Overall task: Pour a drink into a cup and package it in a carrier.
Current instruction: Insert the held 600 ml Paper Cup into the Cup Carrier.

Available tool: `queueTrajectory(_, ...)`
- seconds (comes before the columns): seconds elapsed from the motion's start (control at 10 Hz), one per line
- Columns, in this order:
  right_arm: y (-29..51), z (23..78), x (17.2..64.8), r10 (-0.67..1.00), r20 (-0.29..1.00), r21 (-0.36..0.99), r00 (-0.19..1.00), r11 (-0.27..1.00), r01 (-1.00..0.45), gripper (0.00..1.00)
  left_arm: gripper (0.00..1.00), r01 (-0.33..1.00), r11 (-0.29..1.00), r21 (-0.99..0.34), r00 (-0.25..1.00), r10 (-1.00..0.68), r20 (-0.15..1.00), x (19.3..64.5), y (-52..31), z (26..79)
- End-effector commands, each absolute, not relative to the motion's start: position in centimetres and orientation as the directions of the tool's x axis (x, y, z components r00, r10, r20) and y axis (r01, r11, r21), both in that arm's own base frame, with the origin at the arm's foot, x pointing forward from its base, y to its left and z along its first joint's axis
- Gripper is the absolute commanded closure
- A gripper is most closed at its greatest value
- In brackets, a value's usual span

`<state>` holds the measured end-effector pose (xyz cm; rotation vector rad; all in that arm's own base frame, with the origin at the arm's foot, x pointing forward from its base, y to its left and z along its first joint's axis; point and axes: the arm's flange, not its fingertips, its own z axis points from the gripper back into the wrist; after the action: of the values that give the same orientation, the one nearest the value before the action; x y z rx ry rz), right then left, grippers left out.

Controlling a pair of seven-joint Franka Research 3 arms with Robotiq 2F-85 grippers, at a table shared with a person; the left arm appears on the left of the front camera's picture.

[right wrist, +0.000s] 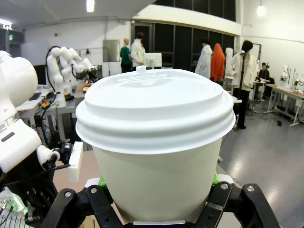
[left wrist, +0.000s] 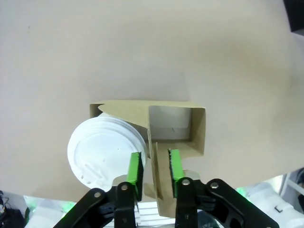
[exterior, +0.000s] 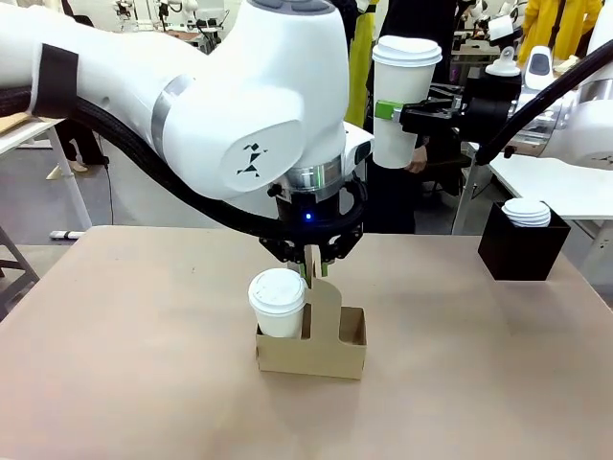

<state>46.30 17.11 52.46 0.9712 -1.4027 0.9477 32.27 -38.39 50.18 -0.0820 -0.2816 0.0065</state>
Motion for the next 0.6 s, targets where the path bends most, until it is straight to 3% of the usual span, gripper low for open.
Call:
queueTrajectory(0.0, 17.7, 52.9, 46.5, -0.045, 0.998, -0.031, -0.050, 0.356, -0.934, 0.19, 0.00, 0.072, 0.990, -0.121, 0.969, -0.041, 0.242, 31.9, -36.2, 52.5)
queueTrajectory(0.5, 17.7, 52.9, 46.5, -0.045, 0.998, -0.031, -0.050, 0.356, -0.934, 0.19, 0.00, 0.266, 0.936, -0.231, 0.939, -0.197, 0.281, 30.6, -31.3, 60.3)
